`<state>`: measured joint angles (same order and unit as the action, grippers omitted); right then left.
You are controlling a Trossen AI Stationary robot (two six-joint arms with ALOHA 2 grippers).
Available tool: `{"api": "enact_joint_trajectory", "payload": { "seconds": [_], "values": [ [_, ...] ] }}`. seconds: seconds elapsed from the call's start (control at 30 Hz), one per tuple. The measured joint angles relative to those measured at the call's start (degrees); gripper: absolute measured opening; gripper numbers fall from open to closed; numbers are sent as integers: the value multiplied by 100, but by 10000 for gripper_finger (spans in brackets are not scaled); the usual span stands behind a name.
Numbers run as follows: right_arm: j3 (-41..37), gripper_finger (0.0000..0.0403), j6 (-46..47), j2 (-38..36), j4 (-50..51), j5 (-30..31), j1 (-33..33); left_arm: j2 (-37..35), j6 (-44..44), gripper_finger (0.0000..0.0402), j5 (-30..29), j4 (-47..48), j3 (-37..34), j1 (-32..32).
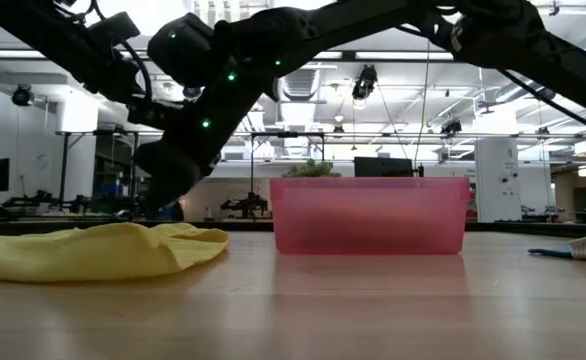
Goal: Fold microfiber towels
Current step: Fold the yellow towel
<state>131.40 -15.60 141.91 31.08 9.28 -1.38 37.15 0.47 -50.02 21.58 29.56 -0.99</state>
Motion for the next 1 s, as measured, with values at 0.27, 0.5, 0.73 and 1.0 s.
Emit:
{"api": "enact_joint_trajectory", "payload": {
  "seconds": [0.27, 0.5, 0.73, 1.0],
  "values": [
    [-69, 147, 300, 152, -368, 162, -133, -65, 2, 0, -4, -12, -54, 0],
    [-77, 148, 517, 301, -717, 273, -169, -98, 12, 0, -3, -10, -72, 0],
    [-106, 137, 605, 371, -740, 285, -174, -93, 44, 0, -2, -6, -78, 0],
    [-86, 73, 604, 371, -566, 288, -179, -91, 43, 0, 0, -9, -80, 0]
  ]
}}
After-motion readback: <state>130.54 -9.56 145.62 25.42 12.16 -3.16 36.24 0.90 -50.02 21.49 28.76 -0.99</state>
